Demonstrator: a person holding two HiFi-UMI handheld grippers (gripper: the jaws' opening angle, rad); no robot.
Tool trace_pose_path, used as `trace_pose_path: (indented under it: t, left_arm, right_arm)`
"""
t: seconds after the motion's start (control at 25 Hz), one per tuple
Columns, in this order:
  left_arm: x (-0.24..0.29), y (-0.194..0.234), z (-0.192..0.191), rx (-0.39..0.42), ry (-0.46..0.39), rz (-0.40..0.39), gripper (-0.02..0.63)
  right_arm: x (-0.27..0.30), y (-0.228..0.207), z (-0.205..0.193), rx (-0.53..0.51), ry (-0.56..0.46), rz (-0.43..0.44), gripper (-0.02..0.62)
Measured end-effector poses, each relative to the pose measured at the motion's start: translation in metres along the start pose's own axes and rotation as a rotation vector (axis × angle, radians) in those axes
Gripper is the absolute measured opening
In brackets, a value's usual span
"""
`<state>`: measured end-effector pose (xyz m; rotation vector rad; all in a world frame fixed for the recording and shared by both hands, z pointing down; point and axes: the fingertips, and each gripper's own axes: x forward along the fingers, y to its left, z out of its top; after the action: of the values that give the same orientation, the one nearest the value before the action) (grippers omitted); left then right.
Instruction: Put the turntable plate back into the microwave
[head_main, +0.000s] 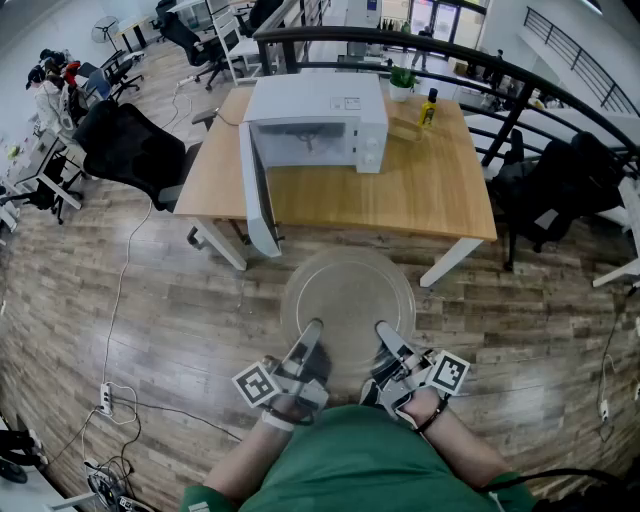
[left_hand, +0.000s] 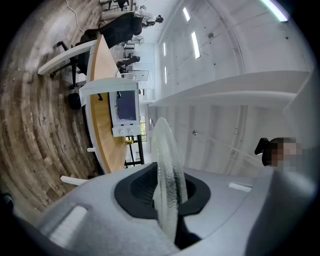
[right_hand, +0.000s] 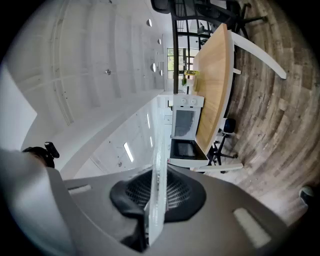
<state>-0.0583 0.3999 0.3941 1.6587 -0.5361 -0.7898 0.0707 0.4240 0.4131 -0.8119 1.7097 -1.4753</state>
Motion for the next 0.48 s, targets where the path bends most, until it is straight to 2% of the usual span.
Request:
trace_pose_path:
  t: [0.48]
  left_arm:
    - [0.007,-0.006,-0.014,0.005,-0.006,0.0,0.035]
  right_arm:
    - [-0.01,0.007,0.01,0.005,0.011,0.006,0.031]
